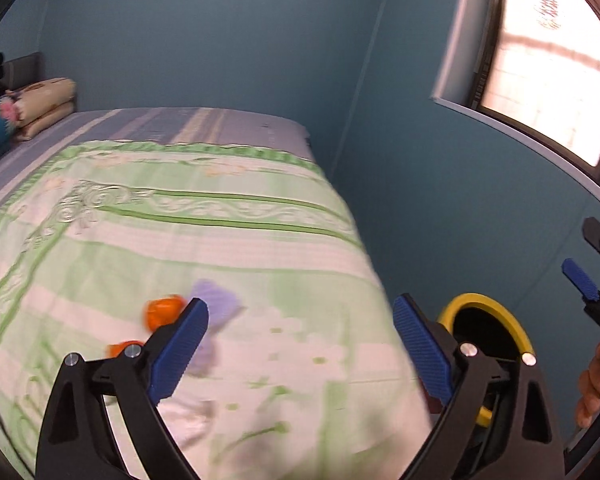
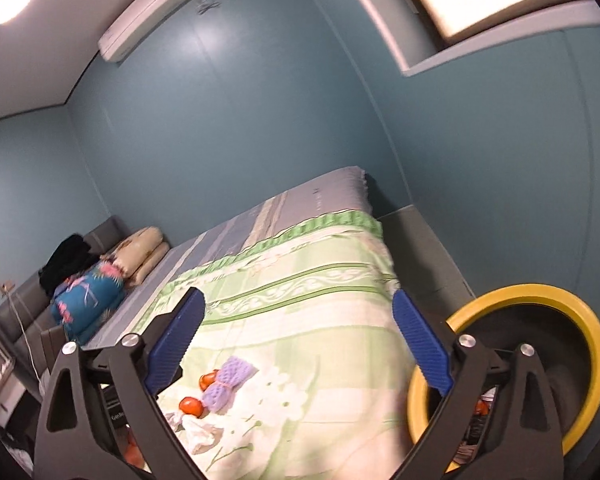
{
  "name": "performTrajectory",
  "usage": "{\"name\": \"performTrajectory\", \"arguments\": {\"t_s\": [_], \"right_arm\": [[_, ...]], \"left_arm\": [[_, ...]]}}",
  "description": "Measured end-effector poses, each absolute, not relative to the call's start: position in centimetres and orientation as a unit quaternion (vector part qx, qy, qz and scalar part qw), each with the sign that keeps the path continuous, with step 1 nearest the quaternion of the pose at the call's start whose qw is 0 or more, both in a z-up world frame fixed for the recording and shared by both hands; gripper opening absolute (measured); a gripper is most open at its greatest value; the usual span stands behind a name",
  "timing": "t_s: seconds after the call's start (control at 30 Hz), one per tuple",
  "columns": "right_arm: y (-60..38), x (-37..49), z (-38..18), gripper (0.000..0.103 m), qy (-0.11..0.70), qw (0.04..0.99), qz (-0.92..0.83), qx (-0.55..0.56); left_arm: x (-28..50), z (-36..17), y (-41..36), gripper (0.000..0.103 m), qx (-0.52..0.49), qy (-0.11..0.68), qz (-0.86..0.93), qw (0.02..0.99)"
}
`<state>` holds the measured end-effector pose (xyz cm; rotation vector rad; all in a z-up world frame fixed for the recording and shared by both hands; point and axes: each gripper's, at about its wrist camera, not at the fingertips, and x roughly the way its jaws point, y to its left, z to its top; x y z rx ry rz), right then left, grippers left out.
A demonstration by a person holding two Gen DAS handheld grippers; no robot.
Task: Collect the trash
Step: 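Move both open tools back over the remaining trash on the bed, then grasp the white tissue bundle with the left tool while the right tool grasps the purple foam net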
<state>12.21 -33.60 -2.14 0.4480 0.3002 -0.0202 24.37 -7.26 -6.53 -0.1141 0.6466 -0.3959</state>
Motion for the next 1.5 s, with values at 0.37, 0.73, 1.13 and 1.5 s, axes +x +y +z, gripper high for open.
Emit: {"name": "performTrajectory", "arguments": {"t_s": [0.37,0.73,1.13,1.5], "right_arm": [[-25.4,17.1,-2.5,0.095,0.195,0.965,0.039,0.169],[-18.5,22.6,-6.3,0.095,0.296,0.944,0.087,0.119],[-14.0,29.1,-12.1,0.093,0.386,0.916,0.085,0.068],[-11.4,33.5,-16.3,0.079,0.458,0.883,0.091,0.053]], "left_arm": [[24.2,-8.5,2.6,0.091,-0.068,0.331,-0.112,0.934],[24.2,-11.7,7.8,0.091,-0.061,0.355,-0.102,0.927],[25.5,-16.0,8.6,0.091,-0.039,0.377,-0.152,0.913],[27.4,-18.1,7.9,0.091,-0.009,0.397,-0.175,0.901]]}}
